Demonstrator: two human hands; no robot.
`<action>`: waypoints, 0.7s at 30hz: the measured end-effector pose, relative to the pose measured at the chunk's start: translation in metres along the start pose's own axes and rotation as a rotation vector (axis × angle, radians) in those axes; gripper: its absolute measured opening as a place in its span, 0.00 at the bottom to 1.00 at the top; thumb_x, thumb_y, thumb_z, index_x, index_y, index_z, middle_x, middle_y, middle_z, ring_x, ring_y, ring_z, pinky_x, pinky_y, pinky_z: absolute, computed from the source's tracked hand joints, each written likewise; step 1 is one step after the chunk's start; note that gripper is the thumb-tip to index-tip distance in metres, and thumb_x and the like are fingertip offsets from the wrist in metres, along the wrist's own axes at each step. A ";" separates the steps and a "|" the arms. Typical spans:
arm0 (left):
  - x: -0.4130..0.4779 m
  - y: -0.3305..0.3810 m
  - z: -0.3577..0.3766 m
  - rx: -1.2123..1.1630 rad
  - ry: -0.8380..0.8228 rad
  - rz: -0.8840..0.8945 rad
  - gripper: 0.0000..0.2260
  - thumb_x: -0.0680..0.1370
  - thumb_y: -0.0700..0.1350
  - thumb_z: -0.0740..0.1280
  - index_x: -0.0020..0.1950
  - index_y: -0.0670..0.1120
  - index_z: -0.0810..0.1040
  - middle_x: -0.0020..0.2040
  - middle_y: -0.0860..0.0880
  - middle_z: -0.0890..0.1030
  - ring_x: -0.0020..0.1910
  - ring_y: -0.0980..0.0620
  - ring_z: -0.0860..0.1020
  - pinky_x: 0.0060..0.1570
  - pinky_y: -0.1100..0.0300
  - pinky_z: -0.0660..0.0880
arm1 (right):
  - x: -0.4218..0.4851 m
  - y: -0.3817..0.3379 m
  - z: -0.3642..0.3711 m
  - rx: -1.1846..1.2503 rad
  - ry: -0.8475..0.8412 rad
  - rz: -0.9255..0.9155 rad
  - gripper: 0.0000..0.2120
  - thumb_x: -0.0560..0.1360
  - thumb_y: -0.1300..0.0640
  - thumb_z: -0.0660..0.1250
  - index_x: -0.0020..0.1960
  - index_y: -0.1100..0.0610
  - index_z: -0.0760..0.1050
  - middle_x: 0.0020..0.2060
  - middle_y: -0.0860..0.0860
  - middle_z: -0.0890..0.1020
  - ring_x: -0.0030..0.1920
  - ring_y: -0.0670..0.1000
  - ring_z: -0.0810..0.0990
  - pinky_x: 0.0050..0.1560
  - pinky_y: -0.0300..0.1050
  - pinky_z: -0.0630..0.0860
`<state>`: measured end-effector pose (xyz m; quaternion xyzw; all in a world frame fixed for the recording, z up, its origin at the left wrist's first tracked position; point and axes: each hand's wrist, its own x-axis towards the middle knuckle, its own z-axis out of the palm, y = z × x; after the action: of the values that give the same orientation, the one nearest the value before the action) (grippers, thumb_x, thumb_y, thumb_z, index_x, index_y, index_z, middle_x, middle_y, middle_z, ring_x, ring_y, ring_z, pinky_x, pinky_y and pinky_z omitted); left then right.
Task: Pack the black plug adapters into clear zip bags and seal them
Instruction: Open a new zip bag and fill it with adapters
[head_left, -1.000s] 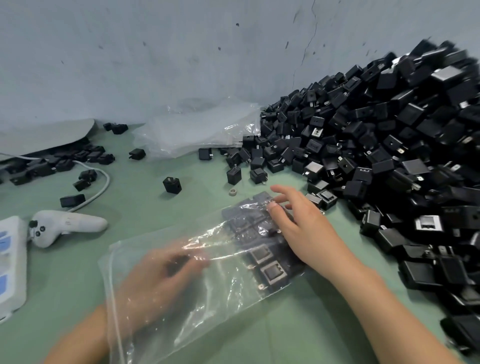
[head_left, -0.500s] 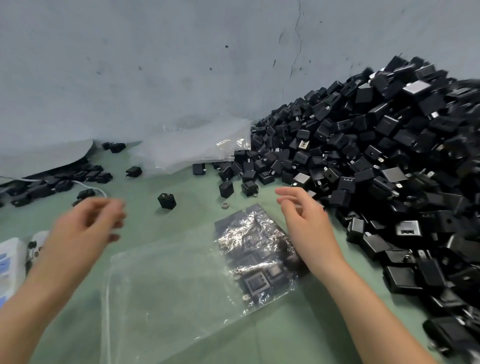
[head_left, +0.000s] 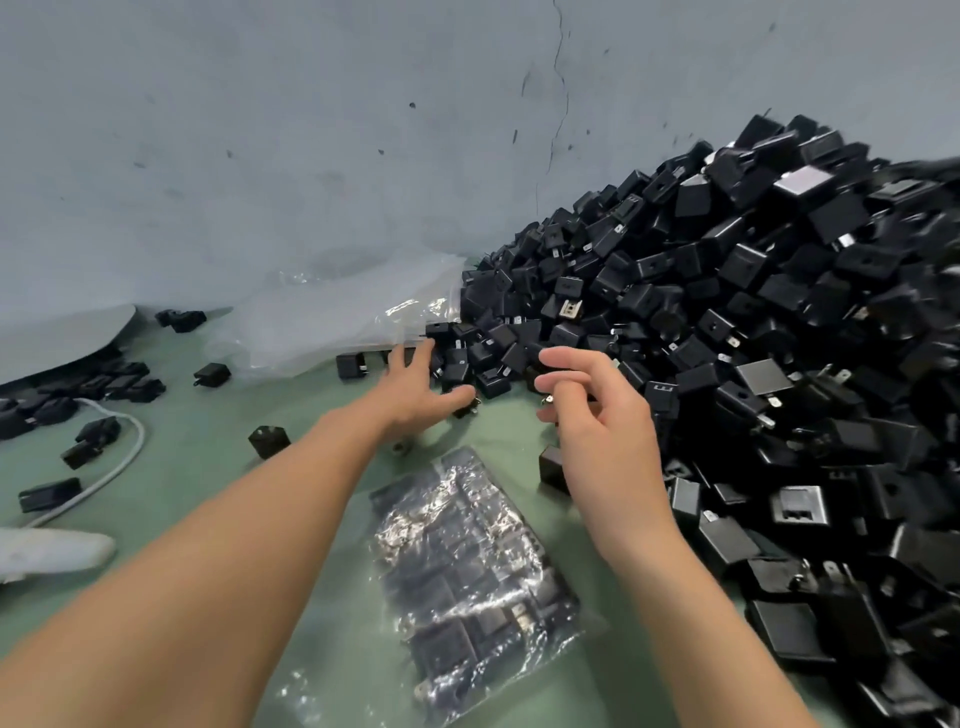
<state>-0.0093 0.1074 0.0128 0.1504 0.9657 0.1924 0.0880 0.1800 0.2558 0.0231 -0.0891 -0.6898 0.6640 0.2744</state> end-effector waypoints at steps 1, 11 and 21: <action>0.005 0.002 0.004 -0.009 0.029 0.019 0.40 0.74 0.65 0.66 0.80 0.56 0.49 0.81 0.45 0.47 0.76 0.37 0.59 0.74 0.43 0.61 | 0.002 0.000 -0.002 0.005 0.016 -0.006 0.14 0.80 0.58 0.58 0.52 0.41 0.78 0.46 0.36 0.82 0.40 0.51 0.79 0.37 0.52 0.79; 0.006 0.002 0.023 0.336 0.240 0.144 0.29 0.71 0.72 0.54 0.68 0.61 0.64 0.64 0.43 0.69 0.57 0.40 0.74 0.52 0.48 0.74 | 0.008 0.001 -0.009 -0.026 0.069 -0.044 0.14 0.80 0.60 0.59 0.52 0.44 0.79 0.45 0.39 0.82 0.39 0.51 0.79 0.38 0.42 0.75; 0.021 0.027 0.014 0.376 0.137 -0.054 0.28 0.77 0.64 0.61 0.75 0.56 0.62 0.70 0.37 0.64 0.63 0.35 0.73 0.58 0.46 0.72 | -0.005 -0.002 0.017 -0.070 0.024 -0.059 0.13 0.78 0.56 0.58 0.52 0.41 0.77 0.46 0.37 0.81 0.40 0.46 0.81 0.42 0.47 0.77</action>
<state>-0.0187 0.1430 0.0089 0.1248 0.9920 0.0160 -0.0022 0.1765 0.2387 0.0244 -0.0861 -0.7116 0.6301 0.2987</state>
